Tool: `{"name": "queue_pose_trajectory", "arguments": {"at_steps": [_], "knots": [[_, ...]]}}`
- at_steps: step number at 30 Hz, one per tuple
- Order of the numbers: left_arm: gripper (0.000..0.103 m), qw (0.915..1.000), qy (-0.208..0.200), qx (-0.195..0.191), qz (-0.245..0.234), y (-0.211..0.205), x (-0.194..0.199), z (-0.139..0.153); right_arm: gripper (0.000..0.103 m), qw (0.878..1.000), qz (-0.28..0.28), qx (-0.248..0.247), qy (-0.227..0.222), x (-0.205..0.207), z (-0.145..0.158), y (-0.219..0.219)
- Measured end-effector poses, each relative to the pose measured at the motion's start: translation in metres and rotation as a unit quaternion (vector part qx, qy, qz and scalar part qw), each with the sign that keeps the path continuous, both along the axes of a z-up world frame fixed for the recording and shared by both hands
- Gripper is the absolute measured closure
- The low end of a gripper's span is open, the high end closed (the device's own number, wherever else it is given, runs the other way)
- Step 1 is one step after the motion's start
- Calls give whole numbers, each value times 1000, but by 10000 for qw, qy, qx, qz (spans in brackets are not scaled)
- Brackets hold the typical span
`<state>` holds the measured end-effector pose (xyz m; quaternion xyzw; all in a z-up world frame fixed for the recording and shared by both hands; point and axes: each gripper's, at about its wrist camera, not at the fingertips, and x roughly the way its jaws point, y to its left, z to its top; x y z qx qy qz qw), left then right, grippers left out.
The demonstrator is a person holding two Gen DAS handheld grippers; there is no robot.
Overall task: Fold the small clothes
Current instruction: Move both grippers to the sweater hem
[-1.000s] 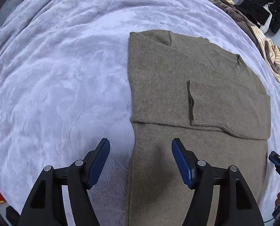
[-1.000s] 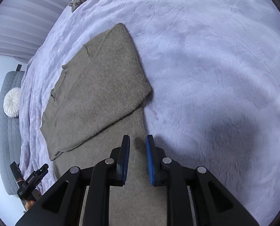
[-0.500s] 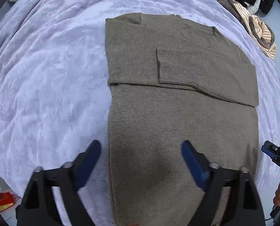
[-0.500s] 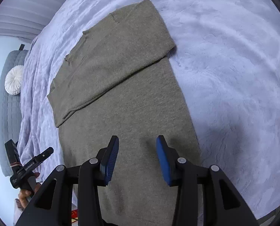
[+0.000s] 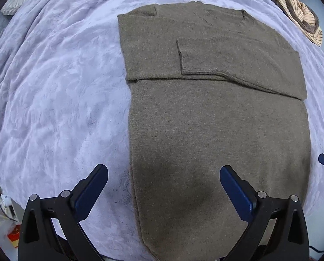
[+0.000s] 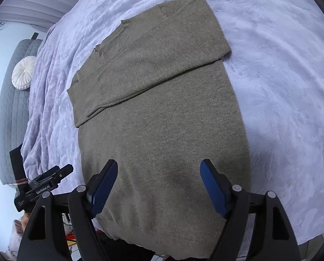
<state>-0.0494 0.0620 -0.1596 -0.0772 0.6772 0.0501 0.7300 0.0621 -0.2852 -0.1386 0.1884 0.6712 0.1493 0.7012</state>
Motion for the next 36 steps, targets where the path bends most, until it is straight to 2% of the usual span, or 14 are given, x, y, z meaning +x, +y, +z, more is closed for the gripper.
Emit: {"name": "queue_pose_trajectory", "arguments": {"at_steps": [5, 9, 19, 22, 27, 31, 36], "knots": [[0, 9999, 122, -69, 4, -7, -4, 1, 22, 9998, 3, 45, 189, 1, -7, -2], [0, 9998, 170, 21, 114, -17, -11, 6, 22, 9992, 93, 127, 358, 2, -13, -6], [0, 9958, 172, 214, 869, -51, -47, 14, 22, 9915, 1015, 227, 784, -2, -32, -19], [0, 9935, 309, 272, 1061, -58, -62, 12, 22, 9886, 1232, 164, 852, -4, -36, -25], [0, 9934, 394, 414, 992, -63, -79, 11, 22, 9894, 1149, 253, 854, -14, -37, -36], [0, 9944, 325, 279, 966, -56, -93, 7, 22, 9905, 1000, 343, 885, -33, -45, -41], [0, 9965, 405, 33, 736, -47, -118, -18, 22, 9930, 662, 336, 918, -68, -57, -52]]}}
